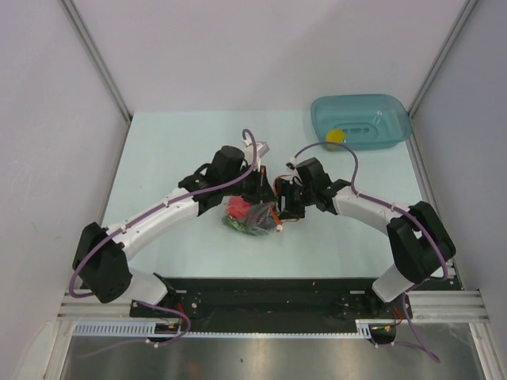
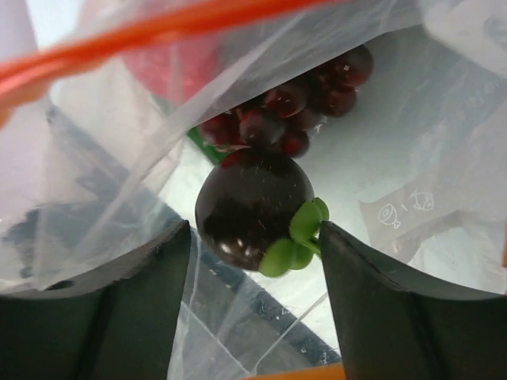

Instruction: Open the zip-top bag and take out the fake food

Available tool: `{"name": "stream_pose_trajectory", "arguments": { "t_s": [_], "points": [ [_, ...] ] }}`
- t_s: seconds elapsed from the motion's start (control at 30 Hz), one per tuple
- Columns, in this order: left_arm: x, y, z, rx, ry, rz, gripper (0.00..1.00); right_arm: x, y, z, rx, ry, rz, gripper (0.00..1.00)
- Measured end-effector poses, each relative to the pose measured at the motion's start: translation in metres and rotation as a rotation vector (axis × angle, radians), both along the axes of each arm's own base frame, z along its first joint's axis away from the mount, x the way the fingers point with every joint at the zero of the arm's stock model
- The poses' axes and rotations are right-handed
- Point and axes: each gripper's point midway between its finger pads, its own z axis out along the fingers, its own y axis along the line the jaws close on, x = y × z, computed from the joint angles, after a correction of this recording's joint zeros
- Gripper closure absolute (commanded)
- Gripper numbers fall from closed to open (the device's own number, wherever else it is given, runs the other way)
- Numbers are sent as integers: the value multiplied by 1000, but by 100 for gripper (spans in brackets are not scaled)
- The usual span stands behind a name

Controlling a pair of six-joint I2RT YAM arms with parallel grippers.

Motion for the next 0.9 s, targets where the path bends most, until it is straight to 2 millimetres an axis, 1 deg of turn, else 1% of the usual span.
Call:
{"name": "stream_pose_trajectory", "arguments": {
  "t_s": [0.1, 0.2, 0.3, 0.47, 0.57, 0.6, 0.67, 0.7, 0.77, 0.83, 0.9],
  "points": [
    [-1, -1, -6, 5, 9, -4, 100, -3, -3, -14, -26, 14, 12, 20],
    [-4, -8, -14, 6, 24, -19, 100, -5, 0, -23, -37, 22, 30, 17],
    [-8, -12, -23, 12, 43, -28, 100, -8, 0, -32, -51, 33, 39, 16],
    [-11, -14, -30, 19, 57, -38, 100, -12, 2, -46, -70, 54, 53, 16],
    [-13, -15, -31, 19, 64, -47, 100, -18, 3, -52, -81, 60, 61, 21],
    [-14, -15, -31, 19, 64, -49, 100, -20, 3, -54, -87, 61, 64, 27],
    [-15, -15, -32, 22, 63, -53, 100, -24, 3, -57, -97, 63, 67, 35],
    [-15, -16, -32, 23, 64, -54, 100, -25, 2, -58, -100, 63, 67, 47],
    [-17, -16, -34, 24, 65, -57, 100, -27, 0, -57, -104, 61, 60, 55],
    [-18, -15, -37, 27, 69, -57, 100, -28, -2, -50, -97, 54, 45, 56],
    [-19, -14, -40, 30, 75, -55, 100, -27, -3, -37, -83, 29, 33, 58]
  ]
}}
